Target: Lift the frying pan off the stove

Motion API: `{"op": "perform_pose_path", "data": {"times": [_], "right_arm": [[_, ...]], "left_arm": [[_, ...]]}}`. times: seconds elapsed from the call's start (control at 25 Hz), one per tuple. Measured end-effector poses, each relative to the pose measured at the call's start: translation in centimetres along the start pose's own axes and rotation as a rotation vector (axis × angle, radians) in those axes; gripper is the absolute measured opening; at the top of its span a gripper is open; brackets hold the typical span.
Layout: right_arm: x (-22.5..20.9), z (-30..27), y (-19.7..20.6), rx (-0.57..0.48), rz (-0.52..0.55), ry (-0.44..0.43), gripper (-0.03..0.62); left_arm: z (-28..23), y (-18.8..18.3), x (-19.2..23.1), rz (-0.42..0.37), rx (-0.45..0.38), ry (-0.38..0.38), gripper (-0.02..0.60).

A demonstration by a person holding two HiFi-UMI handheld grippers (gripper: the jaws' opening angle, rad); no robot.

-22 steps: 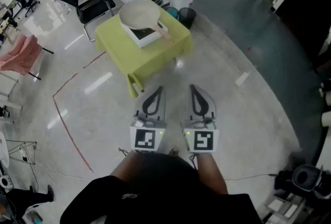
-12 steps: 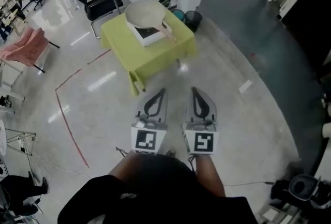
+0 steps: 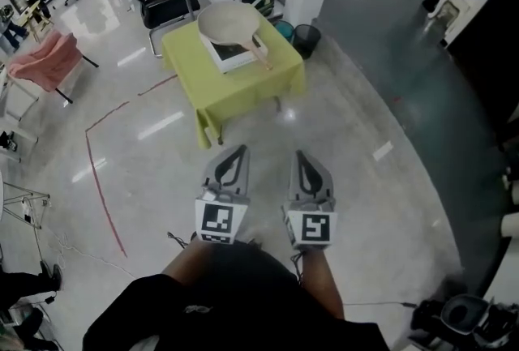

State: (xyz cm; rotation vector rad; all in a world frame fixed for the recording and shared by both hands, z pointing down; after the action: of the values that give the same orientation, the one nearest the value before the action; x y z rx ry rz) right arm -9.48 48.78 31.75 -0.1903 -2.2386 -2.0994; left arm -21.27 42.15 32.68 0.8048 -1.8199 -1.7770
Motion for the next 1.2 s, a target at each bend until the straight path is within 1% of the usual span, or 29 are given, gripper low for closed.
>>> {"op": "perform_pose_path", "data": {"times": [0.08, 0.16, 0.32, 0.44, 0.6, 0.72, 0.84, 0.92, 1.0, 1.08, 1.2], "right_arm": [[0.0, 0.0, 0.4, 0.009, -0.016, -0.022, 0.015], [0.0, -0.5, 0.7, 0.015, -0.038, -0.042, 0.015], [-0.4, -2.8, 3.3, 0.063, -0.089, -0.059, 0.015], [-1.5, -5.2, 4.3, 0.098, -0.084, -0.069, 0.015], [-4.9, -8.8, 3.7, 0.11, -0.072, -0.056, 0.015], [-7.6, -12.8, 4.0, 0.12, -0.083, -0.041, 0.015], [-8.8, -16.5, 4.6, 0.162, -0.091, -0.057, 0.015], [-9.1, -19.1, 4.8, 0.189, -0.082, -0.087, 0.015], [-9.2, -21.7, 5.0, 0.209, -0.06, -0.121, 0.015], [-9.1, -23.7, 5.5, 0.234, -0.048, -0.143, 0.015], [-9.5, -26.0, 6.0, 0.274, -0.045, -0.154, 0.015]], "left_arm": [[-0.3, 0.0, -0.4, 0.01, 0.016, 0.009, 0.043], [-1.2, 0.1, -0.6, 0.001, 0.031, 0.016, 0.043], [-4.5, 1.7, -0.4, -0.021, 0.067, 0.035, 0.043], [-8.4, 2.6, 0.3, -0.014, 0.08, 0.047, 0.043], [-14.1, 2.4, 1.5, 0.007, 0.072, 0.054, 0.043], [-18.6, 2.8, 2.8, 0.034, 0.107, 0.06, 0.043], [-22.3, 3.2, 4.6, 0.022, 0.124, 0.059, 0.043], [-24.5, 3.7, 5.6, 0.067, 0.148, 0.059, 0.043], [-26.6, 4.2, 6.6, 0.107, 0.151, 0.061, 0.043], [-28.1, 5.1, 7.5, 0.115, 0.174, 0.069, 0.043], [-30.0, 6.1, 9.0, 0.135, 0.191, 0.074, 0.043]]}}
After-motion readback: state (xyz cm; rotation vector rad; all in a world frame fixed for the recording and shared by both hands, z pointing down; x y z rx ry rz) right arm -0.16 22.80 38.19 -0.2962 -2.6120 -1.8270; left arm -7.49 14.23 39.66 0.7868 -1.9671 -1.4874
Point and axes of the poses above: the fingertips, and each gripper's own axes: z backward along the fingers, x to its left, y out of its underside, the point moved 3 cm from there along z, backward along the fingers, and after that the axes turned 5 degrees about -y, right-handed, at the moved point
